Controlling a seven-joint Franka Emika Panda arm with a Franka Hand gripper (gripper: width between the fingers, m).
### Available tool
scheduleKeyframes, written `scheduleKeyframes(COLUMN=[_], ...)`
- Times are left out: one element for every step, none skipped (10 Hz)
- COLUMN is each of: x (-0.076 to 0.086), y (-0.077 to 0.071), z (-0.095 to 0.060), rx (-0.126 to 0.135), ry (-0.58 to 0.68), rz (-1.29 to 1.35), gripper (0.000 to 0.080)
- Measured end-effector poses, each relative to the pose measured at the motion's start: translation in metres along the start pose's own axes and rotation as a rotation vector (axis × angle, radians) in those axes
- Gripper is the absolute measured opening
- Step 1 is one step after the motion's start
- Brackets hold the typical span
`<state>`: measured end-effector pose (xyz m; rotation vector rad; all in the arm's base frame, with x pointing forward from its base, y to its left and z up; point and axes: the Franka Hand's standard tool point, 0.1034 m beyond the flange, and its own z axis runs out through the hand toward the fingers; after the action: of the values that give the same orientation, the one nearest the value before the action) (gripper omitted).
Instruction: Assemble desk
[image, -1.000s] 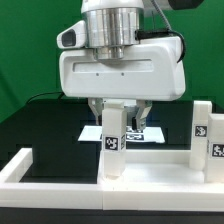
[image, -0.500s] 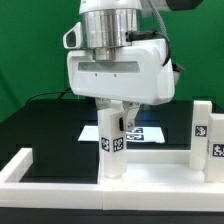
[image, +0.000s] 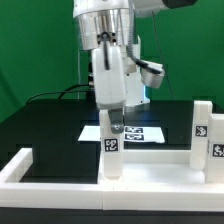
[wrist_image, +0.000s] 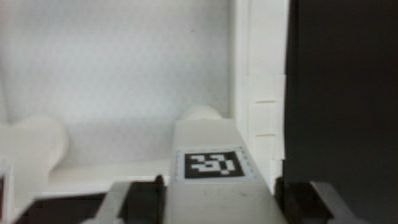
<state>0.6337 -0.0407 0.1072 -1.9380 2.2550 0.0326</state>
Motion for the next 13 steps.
scheduleKeyframes(x=[-0.0019,-0.0024,-0.0020,-0.0020,-0.0021,-0.0025,-0.0057,-0.0079,-0.0059,-0.0053,-0.0051,-0.0043,-0.0024], y=[-0.0014,-0.0034,-0.0032,-0.0032,-0.0032,-0.0021,-0.0003,0.0020,0.0014,0.0016,0.0017,0.0017,0.0019], z=[0.0001,-0.0007,-0.0006,-0.0006,-0.0006,-0.0001,0.0003,-0.0015,-0.0034,-0.0024,-0.0023,-0.0024,-0.0027], rx=[0.007,0.017,0.016,0.016,0.016,0.009,-0.006,-0.020,-0.013,-0.014,-0.015,-0.016,-0.021], ry=[-0.001,0.001,0.003,0.003,0.003,0.007,0.008,-0.005,-0.002,-0.001,-0.001,0.000,0.002], rz=[0.112,0.219,0.197,0.172,0.170,0.011,-0.182,-0.344,-0.439,-0.492,-0.536,-0.622,-0.724], gripper=[0.0293,0.0293,0.0293,0.0383,0.0519,0.0519,0.0622,0.0641,0.0641,0.0648,0.0648,0.0649,0.0649])
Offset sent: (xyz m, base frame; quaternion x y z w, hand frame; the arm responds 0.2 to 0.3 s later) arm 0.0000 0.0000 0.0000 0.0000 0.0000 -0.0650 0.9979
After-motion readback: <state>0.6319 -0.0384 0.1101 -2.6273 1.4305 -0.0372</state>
